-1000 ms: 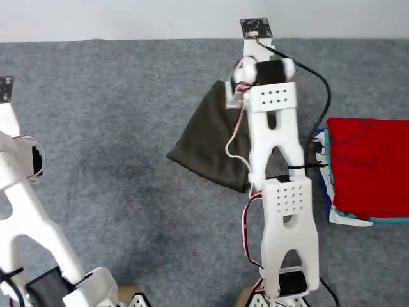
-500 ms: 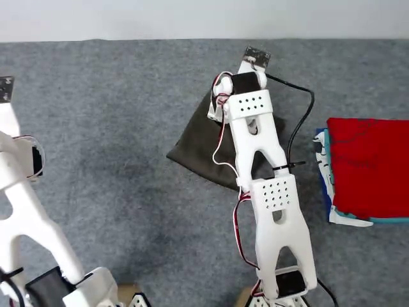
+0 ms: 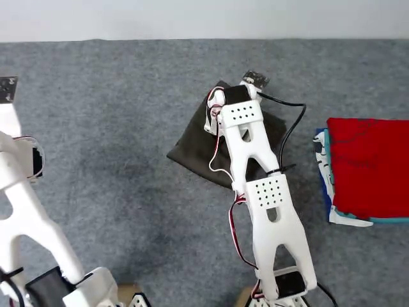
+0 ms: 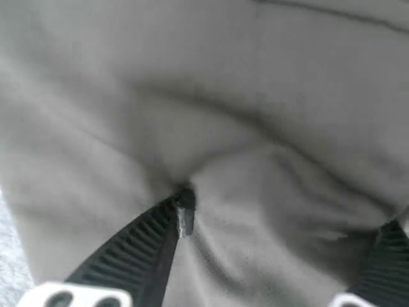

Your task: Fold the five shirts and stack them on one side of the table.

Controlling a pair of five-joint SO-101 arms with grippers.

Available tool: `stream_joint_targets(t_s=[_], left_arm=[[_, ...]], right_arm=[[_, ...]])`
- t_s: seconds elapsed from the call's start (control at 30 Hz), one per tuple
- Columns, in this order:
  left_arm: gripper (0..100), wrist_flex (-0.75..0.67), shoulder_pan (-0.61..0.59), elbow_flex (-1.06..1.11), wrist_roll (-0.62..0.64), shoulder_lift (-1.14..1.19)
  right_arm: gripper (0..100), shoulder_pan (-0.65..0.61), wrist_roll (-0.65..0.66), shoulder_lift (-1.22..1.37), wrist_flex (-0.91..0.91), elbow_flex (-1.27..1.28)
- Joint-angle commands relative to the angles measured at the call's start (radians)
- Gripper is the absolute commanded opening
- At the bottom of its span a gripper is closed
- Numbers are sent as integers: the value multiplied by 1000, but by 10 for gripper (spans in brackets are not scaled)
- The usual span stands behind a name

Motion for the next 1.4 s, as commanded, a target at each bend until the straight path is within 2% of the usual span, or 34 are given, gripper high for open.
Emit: stream_joint_targets(t_s=[0.0, 0.2, 0.43, 0.67, 0.83, 1.07, 1.37], left_arm=[[5, 18, -2, -2, -8, -40], [5, 18, -2, -2, -8, -40], [5, 17, -66, -2, -9, -38], [5, 18, -138, -10, -84, -40], [5, 18, -187, -53, -84, -40], [5, 18, -189, -56, -84, -40], [5, 18, -189, -56, -84, -40]], right_arm=[[318, 15, -3, 41, 33, -12], [10, 16, 137, 31, 33, -58], [9, 31, 362, -4, 44, -98], [8, 91, 505, -243, 47, -18], [8, 127, 565, -561, 45, 308], [8, 166, 806, -1090, 42, 827], [8, 415, 1169, -1465, 41, 1016]])
